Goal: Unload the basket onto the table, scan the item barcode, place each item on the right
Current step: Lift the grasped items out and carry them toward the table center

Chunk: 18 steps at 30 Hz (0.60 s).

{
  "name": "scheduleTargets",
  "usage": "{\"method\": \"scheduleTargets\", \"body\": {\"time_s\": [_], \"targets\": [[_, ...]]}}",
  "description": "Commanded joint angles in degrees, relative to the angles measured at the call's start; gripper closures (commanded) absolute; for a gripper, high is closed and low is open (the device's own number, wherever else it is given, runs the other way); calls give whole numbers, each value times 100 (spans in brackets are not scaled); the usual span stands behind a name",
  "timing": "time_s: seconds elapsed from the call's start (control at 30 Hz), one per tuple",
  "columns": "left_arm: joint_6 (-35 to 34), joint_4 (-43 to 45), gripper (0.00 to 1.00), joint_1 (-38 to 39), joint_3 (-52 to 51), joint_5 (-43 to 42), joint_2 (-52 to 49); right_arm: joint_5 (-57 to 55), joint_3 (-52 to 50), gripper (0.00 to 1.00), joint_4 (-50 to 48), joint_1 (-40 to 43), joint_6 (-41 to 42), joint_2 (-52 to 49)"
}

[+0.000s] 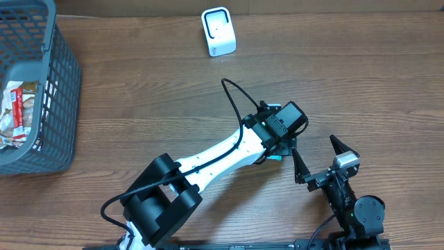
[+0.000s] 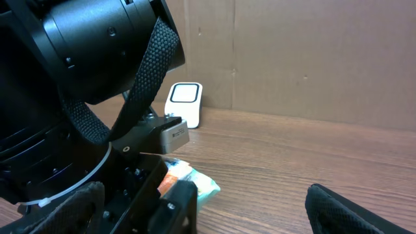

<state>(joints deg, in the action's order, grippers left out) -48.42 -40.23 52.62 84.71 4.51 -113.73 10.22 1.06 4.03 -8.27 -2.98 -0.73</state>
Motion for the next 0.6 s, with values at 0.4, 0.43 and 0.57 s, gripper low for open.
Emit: {"method": "scheduleTargets", "body": {"time_s": [0.4, 0.43, 0.57], "targets": [[914, -944, 0, -11, 1215, 389, 17, -24, -61, 0, -28, 26, 17, 50], [966, -1023, 0, -13, 1318, 382, 17, -24, -61, 0, -28, 26, 17, 50], [1217, -1241, 0, -46, 1563, 382, 17, -24, -61, 0, -28, 26, 17, 50]]}}
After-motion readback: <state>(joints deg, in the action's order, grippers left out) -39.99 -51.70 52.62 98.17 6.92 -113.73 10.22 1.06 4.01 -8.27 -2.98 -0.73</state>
